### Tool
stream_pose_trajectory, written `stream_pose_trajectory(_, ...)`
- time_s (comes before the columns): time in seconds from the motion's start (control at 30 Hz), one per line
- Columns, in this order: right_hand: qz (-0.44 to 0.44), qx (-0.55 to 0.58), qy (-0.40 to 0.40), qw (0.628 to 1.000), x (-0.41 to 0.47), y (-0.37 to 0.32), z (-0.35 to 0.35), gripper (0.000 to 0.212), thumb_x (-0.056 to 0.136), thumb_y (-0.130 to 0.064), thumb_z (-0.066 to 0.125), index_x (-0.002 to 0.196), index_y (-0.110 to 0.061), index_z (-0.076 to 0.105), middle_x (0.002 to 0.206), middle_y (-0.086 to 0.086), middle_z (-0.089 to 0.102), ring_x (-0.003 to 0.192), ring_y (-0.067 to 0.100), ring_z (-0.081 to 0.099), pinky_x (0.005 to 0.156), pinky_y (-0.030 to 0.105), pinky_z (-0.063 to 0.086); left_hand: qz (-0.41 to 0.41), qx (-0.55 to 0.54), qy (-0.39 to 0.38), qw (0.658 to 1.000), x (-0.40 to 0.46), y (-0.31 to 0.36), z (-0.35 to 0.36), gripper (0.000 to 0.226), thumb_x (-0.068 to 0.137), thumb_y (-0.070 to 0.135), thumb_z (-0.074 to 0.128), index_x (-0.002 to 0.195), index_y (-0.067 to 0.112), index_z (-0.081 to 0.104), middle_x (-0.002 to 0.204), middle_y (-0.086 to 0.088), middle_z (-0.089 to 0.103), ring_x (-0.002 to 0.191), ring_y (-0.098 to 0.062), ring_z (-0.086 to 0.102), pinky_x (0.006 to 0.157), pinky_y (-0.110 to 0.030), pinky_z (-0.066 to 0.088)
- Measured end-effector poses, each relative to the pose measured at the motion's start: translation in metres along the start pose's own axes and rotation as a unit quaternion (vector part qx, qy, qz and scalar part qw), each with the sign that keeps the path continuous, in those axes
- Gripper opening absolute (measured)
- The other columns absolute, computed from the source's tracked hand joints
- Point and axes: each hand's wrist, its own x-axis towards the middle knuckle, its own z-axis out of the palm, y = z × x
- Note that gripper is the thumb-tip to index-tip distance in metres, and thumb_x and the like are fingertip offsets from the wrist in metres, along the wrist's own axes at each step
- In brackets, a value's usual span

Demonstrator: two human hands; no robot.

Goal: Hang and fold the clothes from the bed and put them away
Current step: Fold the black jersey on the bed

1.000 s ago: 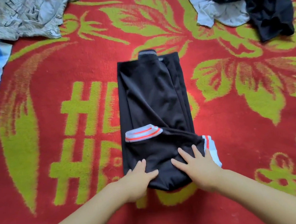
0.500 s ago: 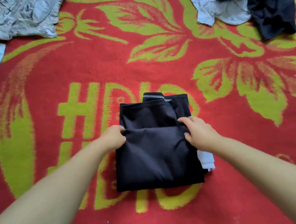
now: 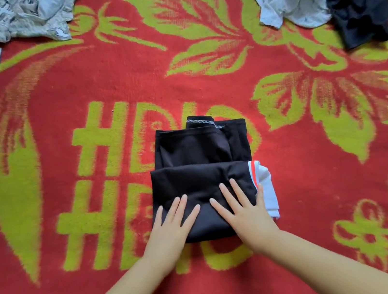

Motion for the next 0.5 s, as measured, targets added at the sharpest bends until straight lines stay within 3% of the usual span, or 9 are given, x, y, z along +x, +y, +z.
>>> stream_pose_trajectory(0.07, -0.014, 0.018, -0.05, 0.999, -0.002, -0.001, -0.013, 0.076, 0.096, -0.007, 0.039, 0.153, -0.028, -0.007, 0.159, 0.01, -0.019, 0.144, 0.033, -0.023, 0.105, 0.072, 0.006, 0.029, -0.039, -0.101, 0.994, 0.006, -0.004, -0.012, 0.085, 0.086, -0.006, 0.044, 0.153, 0.025, 0.002, 0.16, -0.015, -0.005, 0.148, -0.029, 0.002, 0.117, -0.041, 0.016)
stream_pose_trajectory(0.1, -0.027, 0.034, -0.092, 0.995, -0.004, 0.001, -0.025, 0.077, 0.094, -0.003, 0.04, 0.153, -0.028, -0.003, 0.16, 0.008, -0.015, 0.145, 0.032, -0.02, 0.106, 0.07, 0.009, 0.041, -0.074, -0.155, 0.984, 0.007, -0.009, -0.023, 0.082, 0.087, -0.006, 0.039, 0.153, 0.028, 0.005, 0.161, -0.012, -0.001, 0.147, -0.027, 0.009, 0.115, -0.035, 0.021)
stream_pose_trajectory(0.13, -0.052, 0.064, -0.144, 0.986, -0.005, 0.006, -0.038, 0.078, 0.091, 0.001, 0.04, 0.154, -0.028, 0.004, 0.161, 0.006, -0.007, 0.147, 0.032, -0.013, 0.109, 0.065, 0.014, 0.062, -0.117, -0.196, 0.972, 0.009, -0.017, -0.036, 0.079, 0.086, -0.006, 0.037, 0.152, 0.032, 0.017, 0.159, -0.01, 0.018, 0.141, -0.025, 0.03, 0.107, -0.028, 0.032)
stream_pose_trajectory(0.17, -0.084, 0.106, -0.193, 0.972, -0.006, 0.015, -0.054, 0.075, 0.088, 0.004, 0.039, 0.153, -0.026, 0.015, 0.161, 0.006, 0.007, 0.148, 0.032, 0.0, 0.111, 0.058, 0.021, 0.079, -0.173, -0.239, 0.952, 0.011, -0.026, -0.053, 0.076, 0.081, -0.005, 0.036, 0.145, 0.036, 0.035, 0.144, -0.007, 0.046, 0.118, -0.022, 0.053, 0.089, -0.02, 0.044)
stream_pose_trajectory(0.2, -0.112, 0.152, -0.227, 0.956, -0.004, 0.027, -0.07, 0.068, 0.085, 0.004, 0.039, 0.147, -0.022, 0.031, 0.155, 0.008, 0.028, 0.144, 0.031, 0.021, 0.109, 0.048, 0.031, 0.08, -0.244, -0.282, 0.924, 0.014, -0.038, -0.072, 0.069, 0.076, -0.005, 0.034, 0.127, 0.036, 0.054, 0.11, -0.003, 0.065, 0.086, -0.018, 0.06, 0.065, -0.017, 0.045)
stream_pose_trajectory(0.23, -0.132, 0.193, -0.24, 0.942, 0.001, 0.041, -0.087, 0.058, 0.081, 0.003, 0.04, 0.135, -0.018, 0.047, 0.139, 0.009, 0.049, 0.13, 0.029, 0.044, 0.1, 0.04, 0.04, 0.067, -0.307, -0.311, 0.897, 0.021, -0.05, -0.089, 0.056, 0.072, -0.005, 0.032, 0.104, 0.029, 0.063, 0.079, 0.0, 0.06, 0.064, -0.017, 0.052, 0.05, -0.02, 0.038)
stream_pose_trajectory(0.27, -0.135, 0.226, -0.236, 0.935, 0.006, 0.055, -0.103, 0.047, 0.078, 0.003, 0.042, 0.12, -0.014, 0.056, 0.117, 0.007, 0.062, 0.111, 0.024, 0.056, 0.088, 0.036, 0.045, 0.042, -0.35, -0.319, 0.88, 0.031, -0.062, -0.102, 0.044, 0.07, -0.005, 0.032, 0.089, 0.021, 0.062, 0.065, 0.002, 0.05, 0.059, -0.017, 0.045, 0.047, -0.022, 0.031)
stream_pose_trajectory(0.33, -0.101, 0.281, -0.183, 0.937, 0.023, 0.083, -0.127, 0.035, 0.076, 0.002, 0.047, 0.104, -0.014, 0.06, 0.095, 0.005, 0.063, 0.089, 0.018, 0.058, 0.078, 0.036, 0.049, -0.015, -0.392, -0.29, 0.873, 0.058, -0.083, -0.122, 0.032, 0.067, -0.001, 0.038, 0.085, 0.01, 0.062, 0.066, 0.002, 0.049, 0.064, -0.016, 0.046, 0.056, -0.025, 0.031)
stream_pose_trajectory(0.5, 0.044, 0.298, 0.084, 0.95, 0.081, 0.115, -0.136, 0.045, 0.086, -0.004, 0.049, 0.128, -0.018, 0.058, 0.126, 0.006, 0.061, 0.118, 0.026, 0.054, 0.096, 0.031, 0.042, -0.124, -0.347, -0.13, 0.92, 0.127, -0.119, -0.133, 0.02, 0.081, 0.006, 0.048, 0.09, 0.012, 0.064, 0.077, -0.002, 0.062, 0.072, -0.02, 0.055, 0.058, -0.024, 0.041)
